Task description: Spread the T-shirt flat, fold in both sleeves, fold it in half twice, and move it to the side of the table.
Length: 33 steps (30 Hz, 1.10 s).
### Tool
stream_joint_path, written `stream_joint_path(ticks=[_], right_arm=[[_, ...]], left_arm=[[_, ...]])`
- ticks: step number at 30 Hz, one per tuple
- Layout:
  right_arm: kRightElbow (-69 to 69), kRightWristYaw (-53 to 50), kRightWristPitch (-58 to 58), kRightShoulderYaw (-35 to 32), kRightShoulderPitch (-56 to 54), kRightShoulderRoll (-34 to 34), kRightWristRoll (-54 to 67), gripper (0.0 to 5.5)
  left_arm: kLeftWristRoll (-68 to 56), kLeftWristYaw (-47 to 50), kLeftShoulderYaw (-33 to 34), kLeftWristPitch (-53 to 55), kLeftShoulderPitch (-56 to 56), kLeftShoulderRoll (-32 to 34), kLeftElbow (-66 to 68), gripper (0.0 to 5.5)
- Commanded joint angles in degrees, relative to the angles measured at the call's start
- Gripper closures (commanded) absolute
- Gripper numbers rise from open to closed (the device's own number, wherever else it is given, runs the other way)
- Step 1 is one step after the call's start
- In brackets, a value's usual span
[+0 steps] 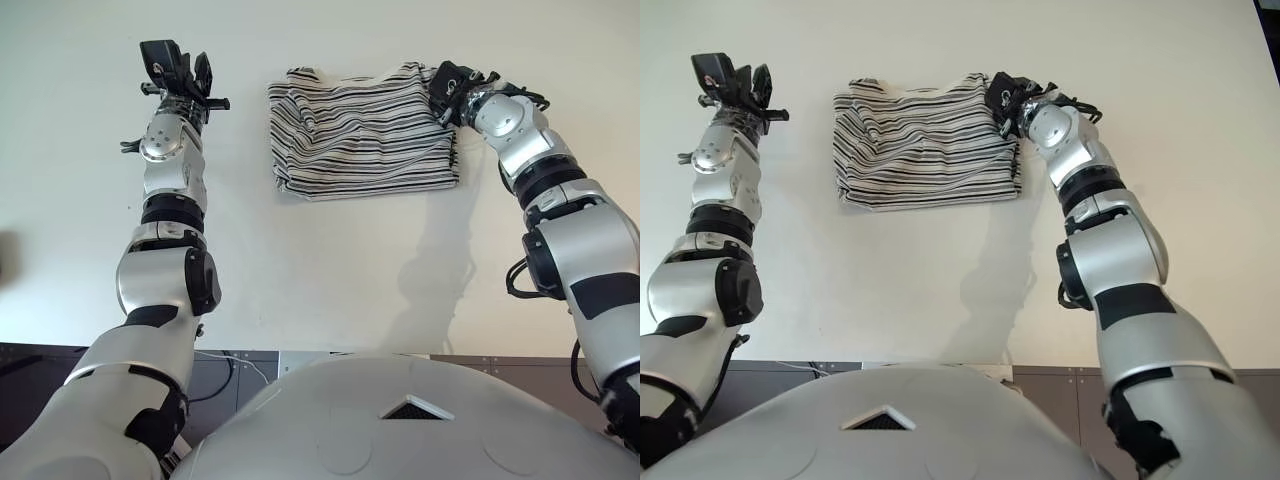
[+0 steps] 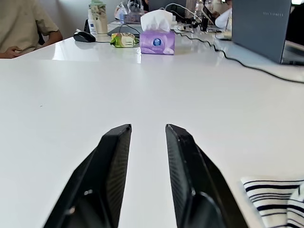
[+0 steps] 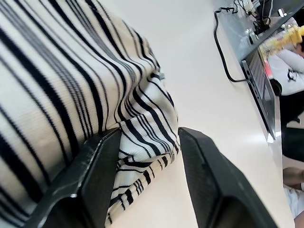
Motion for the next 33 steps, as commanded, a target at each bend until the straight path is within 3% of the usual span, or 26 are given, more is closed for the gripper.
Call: stream_joint_path(ticks=[1, 4, 7, 9, 12, 15, 18, 21, 23, 26, 30, 33], right_arm=[[-9.7, 20.4, -11.4, 5.7, 13.8, -13.9, -1.6, 3.27], [-40.4, 39.5, -15.3, 7.2, 30.9, -30.0, 11.5, 3.27], [-78.3, 44.0, -1.3, 6.0, 44.8, -42.6, 31.0, 3.27], [-88.5, 41.9, 7.6, 7.0, 45.9, -39.6, 35.7, 3.27], [-86.8, 37.8, 16.7, 10.3, 45.7, -28.7, 34.0, 3.27], [-87.2, 32.8, 24.5, 10.3, 46.8, -22.1, 35.1, 3.27], [-94.6, 27.7, 34.4, 4.6, 46.5, -17.9, 41.5, 3.27], [-103.0, 23.0, 45.1, -6.6, 44.8, -16.6, 53.9, 3.27], [-103.4, 21.6, 47.3, -9.0, 43.6, -17.1, 53.9, 3.27], [-101.7, 22.5, 40.8, -3.9, 47.6, -21.8, 42.6, 3.27], [-90.3, 17.4, 9.6, -2.8, 57.1, -34.3, 16.7, 3.27], [-83.5, 16.0, -4.3, -2.2, 59.2, -40.7, 6.8, 2.92]], left_arm=[[0.6, 2.5, -0.2, 3.7, 7.3, -1.4, -11.4, 4.18], [1.2, 3.8, -0.6, 6.2, 13.6, -2.1, -20.9, 4.18], [1.2, 4.8, -1.2, 9.7, 20.4, -3.1, -31.5, 4.18], [1.8, 4.3, -2.6, 12.3, 24.2, -3.1, -37.7, 4.18], [3.0, 2.5, -5.0, 16.1, 27.1, -2.1, -44.2, 4.18], [2.6, 1.3, -5.9, 20.4, 30.4, -1.2, -51.1, 4.18], [2.4, 1.0, -5.9, 25.1, 35.8, -1.0, -59.1, 4.18], [2.6, 0.3, -7.1, 28.1, 40.8, -1.1, -65.9, 4.18], [2.1, -2.3, -8.5, 29.3, 44.7, 0.1, -70.9, 4.18], [5.4, -8.7, -12.4, 28.1, 49.1, 6.0, -76.6, 4.18], [20.3, -18.2, -14.1, 12.1, 57.9, 24.6, -76.7, 4.18], [20.6, -26.8, -12.3, 3.8, 63.5, 34.0, -75.5, 3.71]])
